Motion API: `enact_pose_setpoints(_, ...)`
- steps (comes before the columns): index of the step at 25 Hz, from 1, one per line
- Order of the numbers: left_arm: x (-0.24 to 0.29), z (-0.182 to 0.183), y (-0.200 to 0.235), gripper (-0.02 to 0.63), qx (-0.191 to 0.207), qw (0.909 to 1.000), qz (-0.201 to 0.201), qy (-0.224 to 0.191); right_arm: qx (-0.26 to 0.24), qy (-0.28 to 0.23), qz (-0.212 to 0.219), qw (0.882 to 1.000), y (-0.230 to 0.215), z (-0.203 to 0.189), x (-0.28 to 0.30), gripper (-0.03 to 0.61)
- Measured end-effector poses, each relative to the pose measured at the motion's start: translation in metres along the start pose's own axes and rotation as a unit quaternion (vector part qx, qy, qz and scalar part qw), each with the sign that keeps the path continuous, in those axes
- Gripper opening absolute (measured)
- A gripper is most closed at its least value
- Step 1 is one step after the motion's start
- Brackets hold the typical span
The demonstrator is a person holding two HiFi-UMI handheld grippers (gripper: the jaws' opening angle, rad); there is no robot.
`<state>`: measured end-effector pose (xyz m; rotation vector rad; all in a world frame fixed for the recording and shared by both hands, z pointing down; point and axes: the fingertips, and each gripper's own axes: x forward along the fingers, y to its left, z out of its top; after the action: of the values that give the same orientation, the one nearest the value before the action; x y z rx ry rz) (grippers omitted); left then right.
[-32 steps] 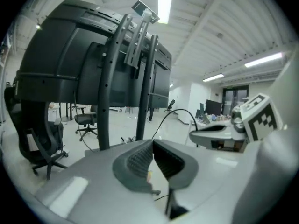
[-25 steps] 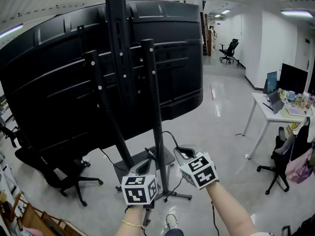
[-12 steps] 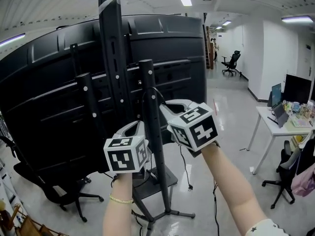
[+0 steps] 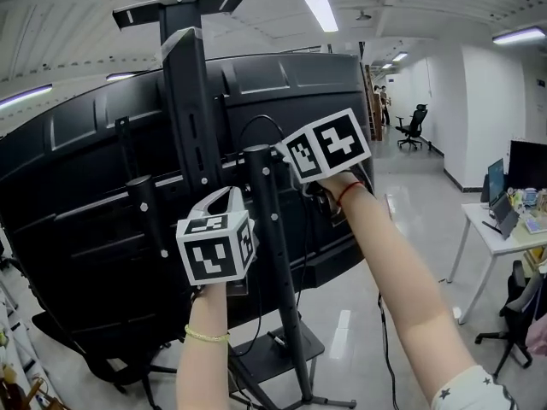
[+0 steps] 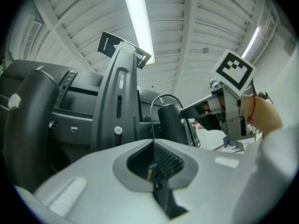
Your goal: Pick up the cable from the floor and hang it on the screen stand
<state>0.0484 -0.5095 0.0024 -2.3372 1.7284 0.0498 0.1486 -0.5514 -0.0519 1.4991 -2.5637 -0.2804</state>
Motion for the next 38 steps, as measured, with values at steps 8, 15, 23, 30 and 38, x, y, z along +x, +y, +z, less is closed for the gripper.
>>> enact_pose_setpoints(8, -0.011, -0.061, -0.009, 0.008, -0.048, 0.9985, -0.014, 0.023, 0.022, 0.012, 0.006, 1.000, 0.007, -0.087, 0.008, 0.056)
enact_pose_setpoints(15, -0.060, -0.137, -0.028, 0.008, -0.093, 0.9933, -0.033, 0.060, 0.015, -0.005, -0.031, 0.999, 0.046, -0.168, -0.030, 0.076)
enact_pose_setpoints(23, -0.149, -0.212, -0.071, 0.008, -0.061, 0.9947, -0.014, 0.081, 0.068, -0.027, -0.023, 0.997, 0.135, -0.271, -0.107, 0.000)
enact_pose_setpoints(30, -0.221, -0.272, -0.098, 0.008, -0.101, 0.9889, -0.009, 0.108, 0.127, 0.010, -0.031, 0.991, 0.194, -0.348, -0.169, -0.002)
enact_pose_setpoints(38, -0.282, -0.294, -0.121, 0.008, -0.116, 0.9849, -0.029, 0.125, 0.123, 0.021, -0.052, 0.991, 0.235, -0.369, -0.228, -0.002)
